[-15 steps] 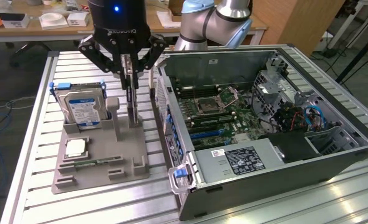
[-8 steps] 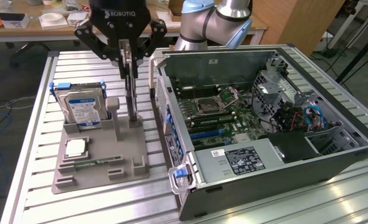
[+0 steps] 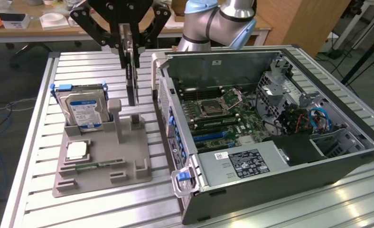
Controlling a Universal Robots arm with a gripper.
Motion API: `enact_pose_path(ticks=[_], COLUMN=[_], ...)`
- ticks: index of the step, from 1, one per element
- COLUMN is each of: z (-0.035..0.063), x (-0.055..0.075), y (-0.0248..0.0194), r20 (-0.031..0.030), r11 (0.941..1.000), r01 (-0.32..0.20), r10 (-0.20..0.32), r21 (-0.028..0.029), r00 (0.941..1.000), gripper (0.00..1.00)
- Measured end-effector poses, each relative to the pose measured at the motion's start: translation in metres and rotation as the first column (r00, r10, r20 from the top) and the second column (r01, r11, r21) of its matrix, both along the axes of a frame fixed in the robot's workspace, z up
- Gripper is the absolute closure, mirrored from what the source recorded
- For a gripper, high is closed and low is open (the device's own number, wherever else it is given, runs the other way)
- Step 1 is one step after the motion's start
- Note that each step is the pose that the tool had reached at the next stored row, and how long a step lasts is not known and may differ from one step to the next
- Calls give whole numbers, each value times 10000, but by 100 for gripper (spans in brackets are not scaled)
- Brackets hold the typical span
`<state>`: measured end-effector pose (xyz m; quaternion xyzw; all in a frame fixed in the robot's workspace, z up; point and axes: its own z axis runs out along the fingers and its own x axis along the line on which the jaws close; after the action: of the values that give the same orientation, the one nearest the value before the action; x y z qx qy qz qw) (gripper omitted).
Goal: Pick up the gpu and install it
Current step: 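Pick up the gpu and move the gpu toward the slot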
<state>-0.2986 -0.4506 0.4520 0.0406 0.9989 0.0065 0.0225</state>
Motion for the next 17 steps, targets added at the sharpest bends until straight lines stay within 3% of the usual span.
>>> enact_pose_path(ticks=[7,17], z=[2,1], x=[25,210], y=[0,0], r20=[-2,-1], r11=[10000,10000], r01=[0,1], r10=[0,-1], r21=[-3,-2], r00=[10000,10000], gripper=[74,74])
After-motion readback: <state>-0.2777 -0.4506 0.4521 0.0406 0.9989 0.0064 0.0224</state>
